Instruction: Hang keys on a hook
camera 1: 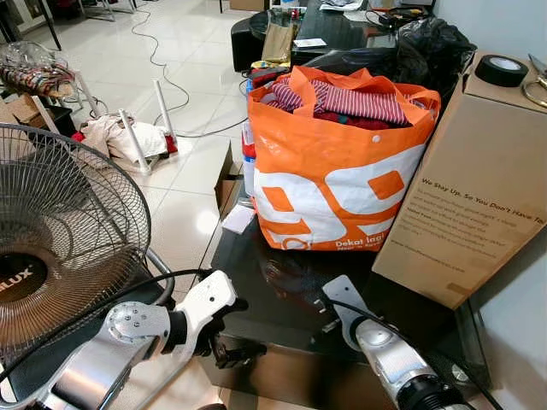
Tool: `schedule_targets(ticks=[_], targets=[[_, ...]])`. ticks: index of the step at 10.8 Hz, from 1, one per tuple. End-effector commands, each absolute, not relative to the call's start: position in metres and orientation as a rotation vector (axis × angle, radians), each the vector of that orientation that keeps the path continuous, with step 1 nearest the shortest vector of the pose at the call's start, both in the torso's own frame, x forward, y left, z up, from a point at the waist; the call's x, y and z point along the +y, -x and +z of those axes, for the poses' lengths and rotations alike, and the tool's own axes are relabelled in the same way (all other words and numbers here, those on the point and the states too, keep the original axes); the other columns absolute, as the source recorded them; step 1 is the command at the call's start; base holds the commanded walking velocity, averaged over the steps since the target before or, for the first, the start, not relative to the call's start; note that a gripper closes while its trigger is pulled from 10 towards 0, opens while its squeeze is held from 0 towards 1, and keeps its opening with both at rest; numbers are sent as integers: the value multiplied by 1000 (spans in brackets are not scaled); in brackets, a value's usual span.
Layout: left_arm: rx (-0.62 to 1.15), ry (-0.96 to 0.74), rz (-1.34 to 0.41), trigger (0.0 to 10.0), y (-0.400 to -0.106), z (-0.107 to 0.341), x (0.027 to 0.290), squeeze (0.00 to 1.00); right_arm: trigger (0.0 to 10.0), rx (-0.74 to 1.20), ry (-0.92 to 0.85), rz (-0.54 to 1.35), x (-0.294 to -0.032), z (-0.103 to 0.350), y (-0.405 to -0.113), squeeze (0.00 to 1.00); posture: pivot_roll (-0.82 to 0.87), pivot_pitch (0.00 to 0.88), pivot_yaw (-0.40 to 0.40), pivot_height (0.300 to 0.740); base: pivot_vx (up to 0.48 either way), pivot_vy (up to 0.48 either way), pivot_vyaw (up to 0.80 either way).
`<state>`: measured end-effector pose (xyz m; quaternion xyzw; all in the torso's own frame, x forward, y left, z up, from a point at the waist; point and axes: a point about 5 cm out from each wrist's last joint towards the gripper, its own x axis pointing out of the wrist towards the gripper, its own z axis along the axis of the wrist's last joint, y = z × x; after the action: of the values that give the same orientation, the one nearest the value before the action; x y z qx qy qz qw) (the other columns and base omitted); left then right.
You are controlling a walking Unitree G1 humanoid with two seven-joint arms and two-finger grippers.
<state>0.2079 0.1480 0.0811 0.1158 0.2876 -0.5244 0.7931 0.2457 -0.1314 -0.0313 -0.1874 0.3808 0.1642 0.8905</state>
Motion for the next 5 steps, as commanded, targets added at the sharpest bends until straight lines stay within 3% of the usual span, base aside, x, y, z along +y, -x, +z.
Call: schedule_targets(ticks=[1, 4, 5], targets=[[609, -259, -1134, 10000, -212, 82, 146, 478, 0, 776, 388, 319, -135, -27, -251, 0, -120, 0, 25, 740, 0, 0, 0], [526, -244, -1069, 10000, -223, 87, 141, 467, 0, 660, 336, 313, -143, -4, -265, 0, -106, 0, 36, 740, 0, 0, 0], [406, -258, -906, 10000, -238, 95, 140, 427, 0, 544, 261, 346, -144, 19, -270, 0, -95, 0, 39, 740, 0, 0, 0]])
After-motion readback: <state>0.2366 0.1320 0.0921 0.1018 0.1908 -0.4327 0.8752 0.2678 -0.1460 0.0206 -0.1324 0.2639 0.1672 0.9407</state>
